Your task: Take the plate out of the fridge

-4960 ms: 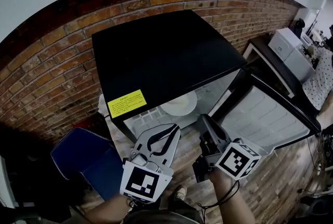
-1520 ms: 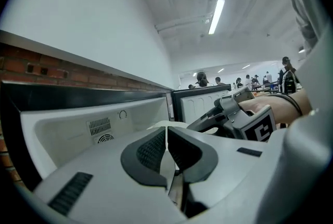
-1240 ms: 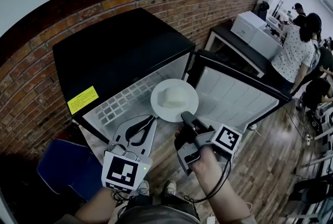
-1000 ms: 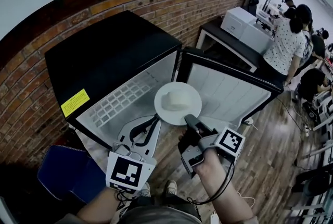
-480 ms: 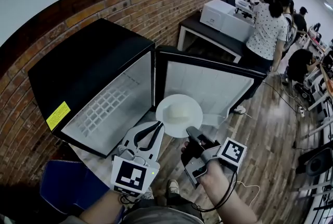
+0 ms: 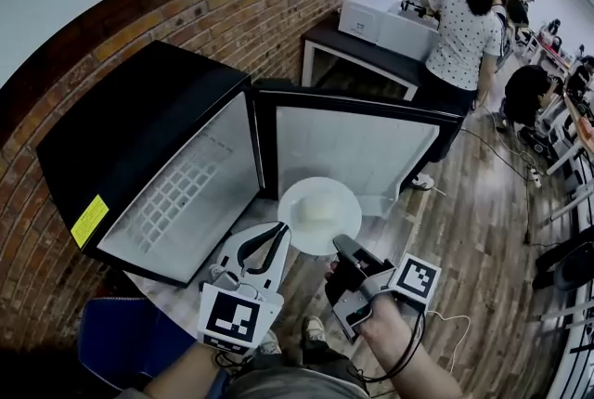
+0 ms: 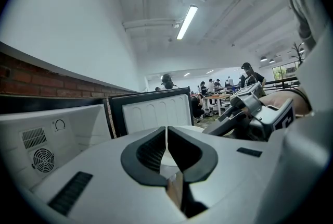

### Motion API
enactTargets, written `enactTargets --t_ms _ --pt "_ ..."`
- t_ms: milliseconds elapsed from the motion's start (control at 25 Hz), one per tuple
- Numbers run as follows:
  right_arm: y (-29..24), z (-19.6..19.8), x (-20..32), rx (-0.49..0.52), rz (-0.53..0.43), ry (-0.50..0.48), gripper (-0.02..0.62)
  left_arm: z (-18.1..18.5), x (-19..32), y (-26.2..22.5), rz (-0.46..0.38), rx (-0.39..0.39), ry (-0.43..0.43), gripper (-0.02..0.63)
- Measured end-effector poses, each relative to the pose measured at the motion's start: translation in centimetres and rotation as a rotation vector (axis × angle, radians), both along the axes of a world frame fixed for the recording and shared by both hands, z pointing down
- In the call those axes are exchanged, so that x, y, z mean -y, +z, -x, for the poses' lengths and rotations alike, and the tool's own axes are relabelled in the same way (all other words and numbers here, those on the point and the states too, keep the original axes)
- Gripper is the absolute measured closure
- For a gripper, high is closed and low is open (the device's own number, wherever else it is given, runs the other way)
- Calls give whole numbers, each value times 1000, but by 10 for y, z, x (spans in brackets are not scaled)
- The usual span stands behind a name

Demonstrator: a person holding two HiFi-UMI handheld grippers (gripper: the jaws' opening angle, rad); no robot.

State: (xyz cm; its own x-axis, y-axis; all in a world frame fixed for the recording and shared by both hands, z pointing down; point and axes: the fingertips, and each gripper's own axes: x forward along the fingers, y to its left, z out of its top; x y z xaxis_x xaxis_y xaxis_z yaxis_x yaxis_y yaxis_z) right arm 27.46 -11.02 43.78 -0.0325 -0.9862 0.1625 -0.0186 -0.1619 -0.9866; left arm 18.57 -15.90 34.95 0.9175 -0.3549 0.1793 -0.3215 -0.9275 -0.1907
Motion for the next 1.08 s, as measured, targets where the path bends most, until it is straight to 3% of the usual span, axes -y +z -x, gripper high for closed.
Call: enactTargets --t_ms 1080 --pt "-13 -4 -6 7 -43 -28 561 4 -14 -10 -21 -8 -30 581"
